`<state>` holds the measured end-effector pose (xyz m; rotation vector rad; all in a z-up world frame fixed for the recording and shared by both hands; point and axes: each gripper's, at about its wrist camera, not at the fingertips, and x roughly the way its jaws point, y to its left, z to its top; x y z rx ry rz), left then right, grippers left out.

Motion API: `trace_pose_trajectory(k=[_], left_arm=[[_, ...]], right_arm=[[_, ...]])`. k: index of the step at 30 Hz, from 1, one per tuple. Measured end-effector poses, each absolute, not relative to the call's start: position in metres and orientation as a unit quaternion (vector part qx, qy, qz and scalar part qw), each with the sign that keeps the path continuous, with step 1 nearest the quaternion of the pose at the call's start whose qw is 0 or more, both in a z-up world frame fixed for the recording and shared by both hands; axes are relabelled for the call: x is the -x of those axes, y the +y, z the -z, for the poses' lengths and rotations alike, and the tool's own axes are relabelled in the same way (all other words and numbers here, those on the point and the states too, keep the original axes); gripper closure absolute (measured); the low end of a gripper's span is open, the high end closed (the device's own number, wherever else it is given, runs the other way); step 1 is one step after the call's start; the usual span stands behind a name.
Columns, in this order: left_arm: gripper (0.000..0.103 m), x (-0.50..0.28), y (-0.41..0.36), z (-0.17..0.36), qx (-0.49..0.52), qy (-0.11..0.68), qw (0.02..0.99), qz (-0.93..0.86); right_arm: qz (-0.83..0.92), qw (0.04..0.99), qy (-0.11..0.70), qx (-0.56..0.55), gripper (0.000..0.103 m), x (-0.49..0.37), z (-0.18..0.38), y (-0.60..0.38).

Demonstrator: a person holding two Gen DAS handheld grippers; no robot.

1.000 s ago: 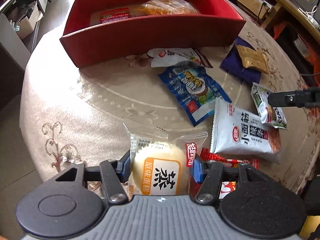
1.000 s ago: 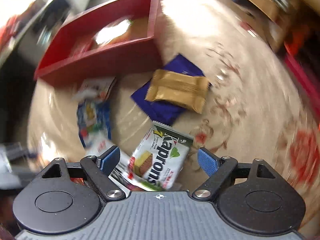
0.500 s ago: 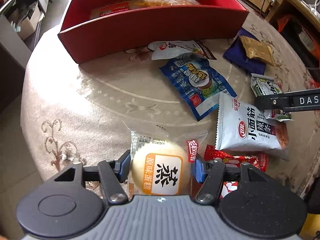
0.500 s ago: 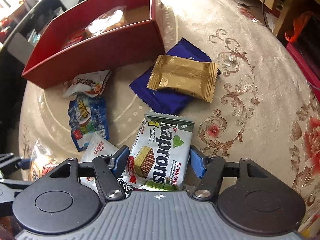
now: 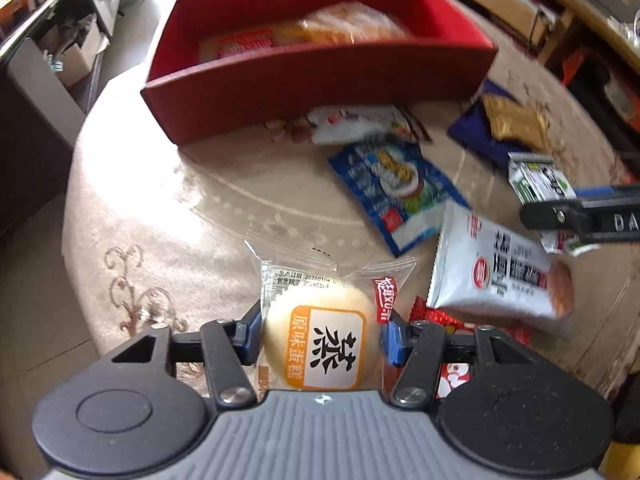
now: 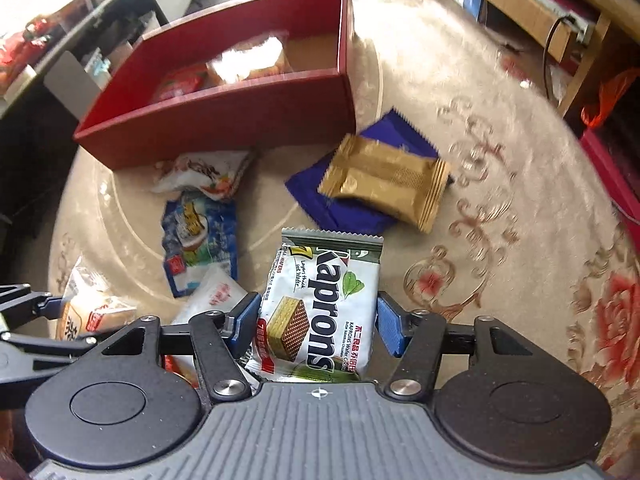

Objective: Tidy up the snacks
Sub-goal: 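Carry the bun and wafer pack into the red tray and release them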

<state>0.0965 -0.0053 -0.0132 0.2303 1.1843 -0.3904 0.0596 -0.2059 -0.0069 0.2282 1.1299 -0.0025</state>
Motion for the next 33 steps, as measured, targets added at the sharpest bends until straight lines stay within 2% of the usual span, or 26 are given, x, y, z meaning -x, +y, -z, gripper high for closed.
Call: trace_pose_trajectory(k=[15,33], left_arm=[[0.052,-0.133,-0.008,-0.026,-0.020,0.519,0.836,0.176],[0.052,-0.190,-0.026,-0.059,0.019,0.468,0.871,0.146]], right_arm=[[-0.017,0.872,0.479,-0.100,0.036,-0.084,-0.026,-0.196],[-0.012,0.900,0.426,-0.095,0.036,-0.133,-0.053,-0.190]])
